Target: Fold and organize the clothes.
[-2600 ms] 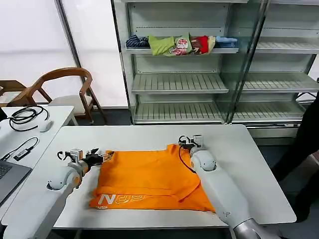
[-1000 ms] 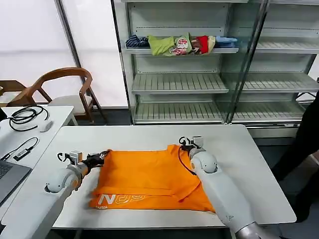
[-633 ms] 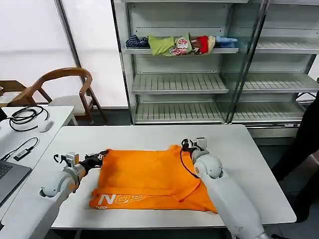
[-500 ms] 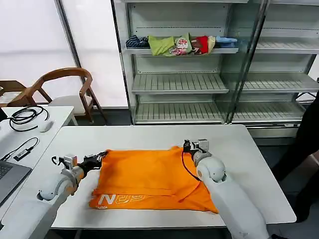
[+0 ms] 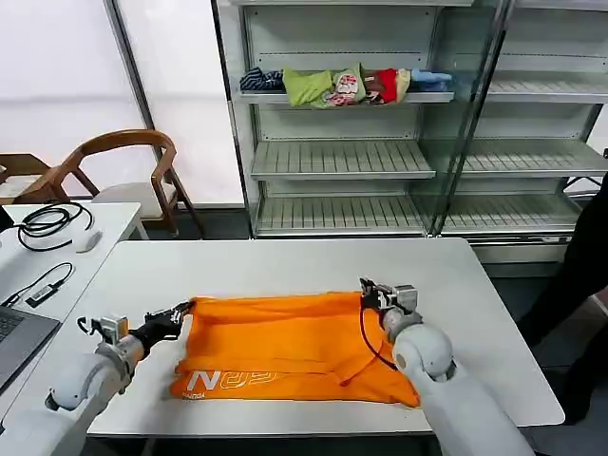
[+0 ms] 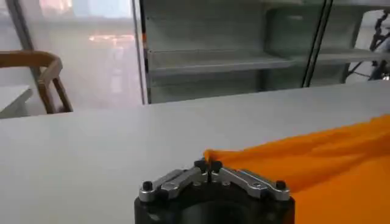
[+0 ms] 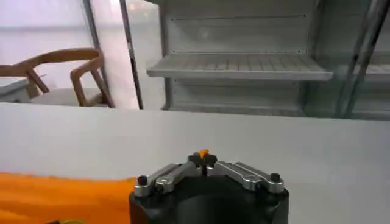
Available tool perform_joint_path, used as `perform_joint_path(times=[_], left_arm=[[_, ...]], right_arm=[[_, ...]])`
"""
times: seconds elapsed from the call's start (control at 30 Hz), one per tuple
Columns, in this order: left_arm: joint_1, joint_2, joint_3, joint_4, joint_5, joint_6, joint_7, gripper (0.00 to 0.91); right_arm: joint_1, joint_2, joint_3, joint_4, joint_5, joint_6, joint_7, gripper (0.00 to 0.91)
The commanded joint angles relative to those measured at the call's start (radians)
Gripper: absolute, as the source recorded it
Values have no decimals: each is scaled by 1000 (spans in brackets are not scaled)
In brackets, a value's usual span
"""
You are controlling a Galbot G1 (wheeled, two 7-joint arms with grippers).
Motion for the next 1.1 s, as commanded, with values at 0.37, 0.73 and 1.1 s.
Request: perform_joint_path(times=[0.37,0.73,1.1], left_arm=[[216,-5,-96,-147,13,-10,7,20],[239,-6,-103,-172,16,-8,7,20],[265,1,-105,-187,25,-7,8,20]], right_arm=[[-272,-26,92,199,-52,23,-23,0],[-295,-34,119,219,-60,30,-28,0],[-314,-38,119,264,-74,27,-26,0]])
